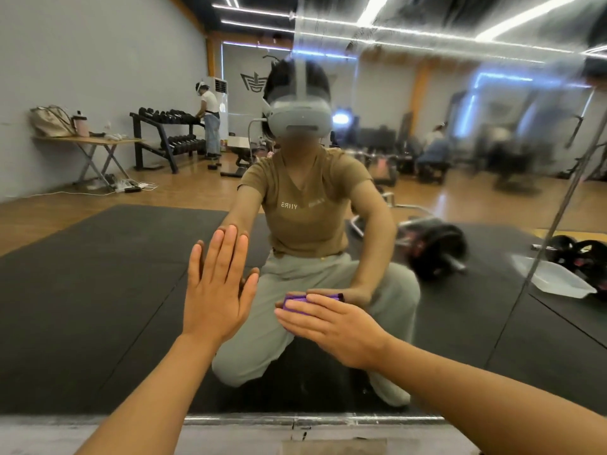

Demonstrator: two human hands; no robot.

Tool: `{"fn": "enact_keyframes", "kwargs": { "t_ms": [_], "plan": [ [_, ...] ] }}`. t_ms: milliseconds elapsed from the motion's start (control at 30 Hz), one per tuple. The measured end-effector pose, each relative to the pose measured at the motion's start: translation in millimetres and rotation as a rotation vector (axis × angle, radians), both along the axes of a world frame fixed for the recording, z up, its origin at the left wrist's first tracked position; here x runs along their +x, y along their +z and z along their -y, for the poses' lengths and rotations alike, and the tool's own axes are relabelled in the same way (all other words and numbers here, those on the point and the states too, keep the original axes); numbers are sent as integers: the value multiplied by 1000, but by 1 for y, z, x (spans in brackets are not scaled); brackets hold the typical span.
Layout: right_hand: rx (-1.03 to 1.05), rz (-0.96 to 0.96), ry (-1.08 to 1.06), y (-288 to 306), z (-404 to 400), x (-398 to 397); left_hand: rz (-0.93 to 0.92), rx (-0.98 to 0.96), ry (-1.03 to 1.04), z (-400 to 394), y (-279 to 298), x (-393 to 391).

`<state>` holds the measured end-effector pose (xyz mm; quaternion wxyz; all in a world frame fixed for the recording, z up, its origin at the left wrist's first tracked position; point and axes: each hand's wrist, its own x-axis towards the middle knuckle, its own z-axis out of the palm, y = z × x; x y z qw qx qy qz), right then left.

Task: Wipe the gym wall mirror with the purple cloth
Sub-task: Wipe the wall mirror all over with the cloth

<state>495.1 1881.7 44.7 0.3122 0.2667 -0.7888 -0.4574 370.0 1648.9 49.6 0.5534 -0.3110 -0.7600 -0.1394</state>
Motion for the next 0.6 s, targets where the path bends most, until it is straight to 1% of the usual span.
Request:
{"fn": "enact_keyframes", "kwargs": {
  "t_ms": [33, 100, 133, 233, 300, 333, 400, 467, 533, 600],
  "plan": [
    [-37, -10, 18, 17, 2, -1, 0, 3, -1, 0, 0, -1],
    [-194, -69, 72, 64, 9, -4, 2, 6, -8, 0, -1, -1],
    [-291, -118, 104, 93, 14, -7, 1, 5, -12, 0, -1, -1],
    [-538, -342, 158, 180, 24, -17, -6, 2, -16, 1, 0, -1],
    [-663, -449, 176, 216, 29, -24, -6, 3, -21, 2, 0, -1],
    [-706, -480, 190, 224, 31, -27, -6, 4, -23, 2, 0, -1],
    [-740, -499, 213, 216, 34, -30, -10, 2, -29, 2, 0, -1],
    [-695, -434, 243, 183, 37, -30, -17, -2, -36, 2, 1, 0],
    [-554, -284, 237, 135, 36, -28, -17, -1, -32, 2, 2, -1],
    [-349, -159, 171, 78, 30, -25, -23, 3, -37, 2, 0, -1]
  ]
}}
